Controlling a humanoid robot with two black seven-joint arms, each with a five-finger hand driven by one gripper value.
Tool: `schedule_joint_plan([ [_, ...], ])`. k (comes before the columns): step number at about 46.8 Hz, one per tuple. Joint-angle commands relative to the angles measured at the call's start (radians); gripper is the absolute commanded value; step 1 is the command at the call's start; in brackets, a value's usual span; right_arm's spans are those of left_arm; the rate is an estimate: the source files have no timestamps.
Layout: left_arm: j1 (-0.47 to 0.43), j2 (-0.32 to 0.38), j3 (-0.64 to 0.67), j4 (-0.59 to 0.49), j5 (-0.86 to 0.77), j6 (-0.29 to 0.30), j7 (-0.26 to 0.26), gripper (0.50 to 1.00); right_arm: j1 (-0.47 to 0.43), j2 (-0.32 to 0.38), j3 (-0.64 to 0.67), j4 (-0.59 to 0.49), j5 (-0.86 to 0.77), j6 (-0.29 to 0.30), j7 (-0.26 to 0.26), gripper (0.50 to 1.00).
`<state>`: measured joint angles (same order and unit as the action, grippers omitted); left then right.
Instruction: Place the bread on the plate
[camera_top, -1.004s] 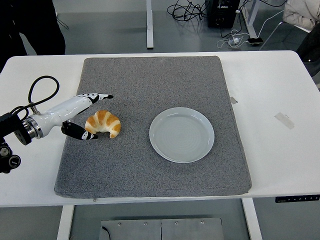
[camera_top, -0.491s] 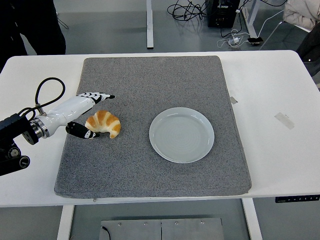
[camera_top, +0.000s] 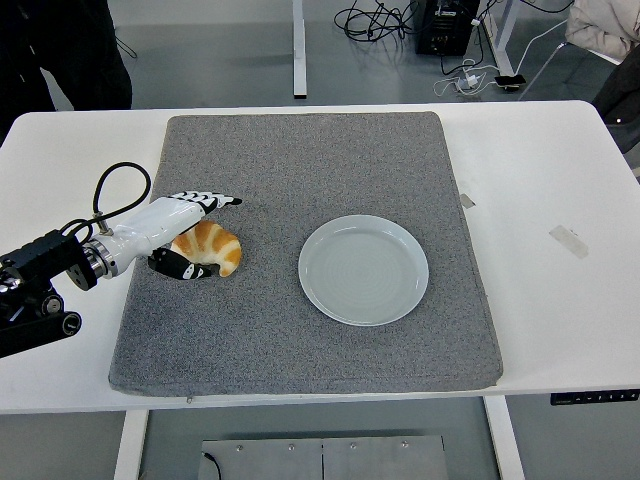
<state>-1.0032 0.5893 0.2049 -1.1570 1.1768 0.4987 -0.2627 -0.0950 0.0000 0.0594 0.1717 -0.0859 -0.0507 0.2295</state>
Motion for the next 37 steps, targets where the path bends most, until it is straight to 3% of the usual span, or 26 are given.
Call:
schedule_joint_plan([
  [1, 0.001, -0.014, 0.002, 0.016, 0.0, 0.0, 0.0, 0.895, 0.0, 0.0, 0.0, 0.0, 0.0, 0.0, 0.001, 1.0],
  [6, 0.0, -0.016, 0.024, 0.02, 0.0, -0.002, 0.0, 0.748, 0.0, 0.0, -0.001, -0.001, 0.0, 0.0, 0.001, 1.0],
  [18, 0.0, -0.025, 0.051, 0.033, 0.0, -0.003, 0.0, 0.507, 0.0, 0.0, 0.0, -0.001, 0.0, 0.0, 0.001, 1.0],
  [37, -0.017, -0.006, -0.068, 0.031, -0.017, -0.023, -0.004, 0.5, 0.0, 0.0, -0.001, 0.0, 0.0, 0.0, 0.001, 1.0],
])
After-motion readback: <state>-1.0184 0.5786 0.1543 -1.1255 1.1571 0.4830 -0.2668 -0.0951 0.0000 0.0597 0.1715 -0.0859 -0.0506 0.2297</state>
